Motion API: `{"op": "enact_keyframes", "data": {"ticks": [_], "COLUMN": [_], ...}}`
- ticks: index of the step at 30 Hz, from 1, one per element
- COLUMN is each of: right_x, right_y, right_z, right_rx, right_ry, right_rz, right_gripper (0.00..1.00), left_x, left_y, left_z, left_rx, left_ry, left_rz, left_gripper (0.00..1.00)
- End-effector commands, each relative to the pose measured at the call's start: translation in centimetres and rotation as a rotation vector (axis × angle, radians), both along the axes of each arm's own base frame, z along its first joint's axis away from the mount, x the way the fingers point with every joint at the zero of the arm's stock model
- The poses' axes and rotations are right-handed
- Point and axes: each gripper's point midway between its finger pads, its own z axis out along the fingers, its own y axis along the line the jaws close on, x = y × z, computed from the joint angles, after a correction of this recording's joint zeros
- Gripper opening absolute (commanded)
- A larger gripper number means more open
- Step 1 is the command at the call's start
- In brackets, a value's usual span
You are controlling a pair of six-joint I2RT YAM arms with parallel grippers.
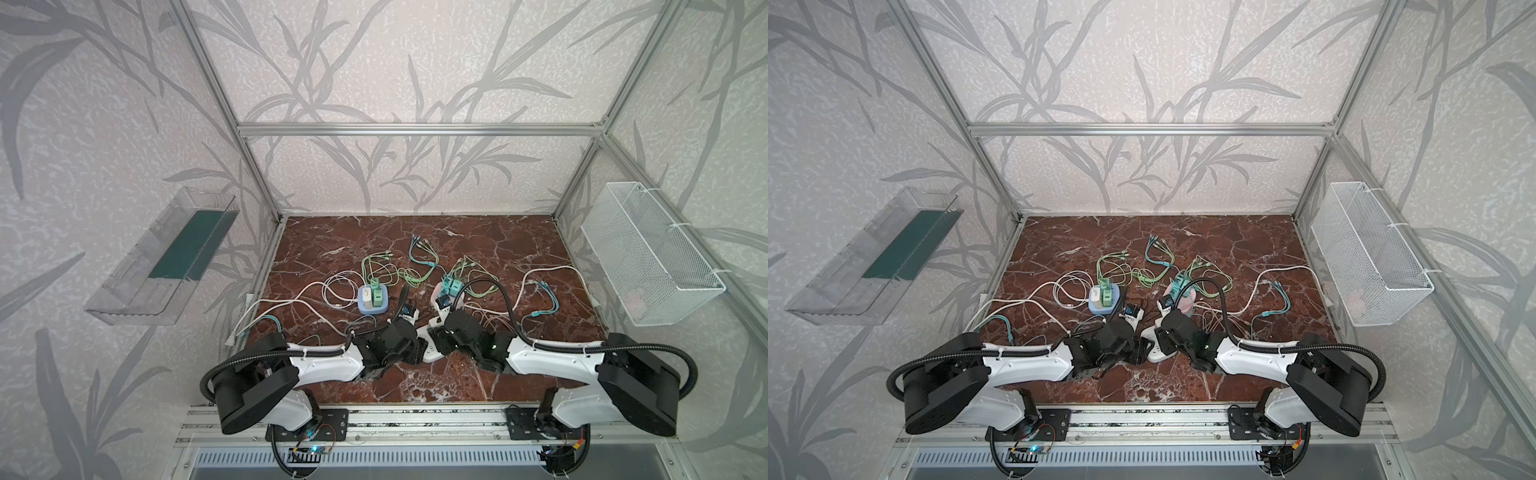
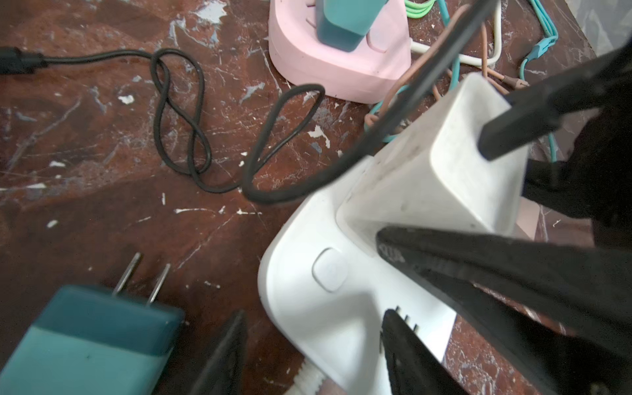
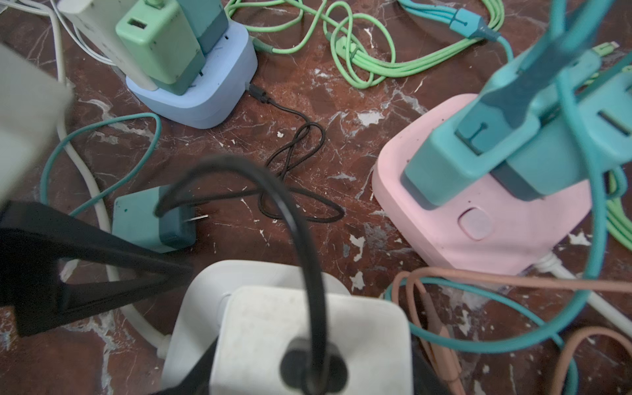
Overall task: Pull the plug off the socket
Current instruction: 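Close the right gripper on the white charger in the white strip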
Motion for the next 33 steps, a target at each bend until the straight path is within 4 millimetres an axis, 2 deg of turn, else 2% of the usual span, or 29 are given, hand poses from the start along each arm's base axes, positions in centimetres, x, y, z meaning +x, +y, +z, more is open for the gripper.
{"op": "enact_keyframes", "data": {"ticks": [1, 13, 20, 24, 29, 33], "right_x": [-0.1, 0.1, 0.3, -0.5, -0.6, -0.5], "right_y": [-0.4, -0.1, 0.5, 1.5, 1.9, 2.0], "right_z": [0.6, 1.8, 1.6, 2.0, 1.8, 1.8], "right_rx": [-0.004, 0.003, -0.012, -0.02, -0.048, -0.049], "right_ry": [-0.024, -0.044, -0.049, -0.064, -0.062, -0.059], "right_rz": [-0.02, -0.054, -0.052, -0.017, -0.01, -0.021], "right_gripper": [0.38, 0.35, 0.34, 0.34, 0.34, 0.34], "left_x": [0.6, -0.6, -1.0, -1.2, -1.0, -1.2], "left_y": [-0.9, -0.3, 0.4, 1.2, 1.6, 2.2], "left_z": [0.5, -1.8, -2.5, -3.5, -3.3, -3.9], "left_rx": [-0.041, 0.059, 0.112, 0.178, 0.172, 0.216], "left_ry": [0.011, 0.087, 0.111, 0.144, 0.127, 0.144], "left_rz": [0.007, -0.025, -0.02, -0.006, 0.02, 0.019], "left_gripper": [0.62, 0.51, 0.51, 0.49, 0.49, 0.49]}}
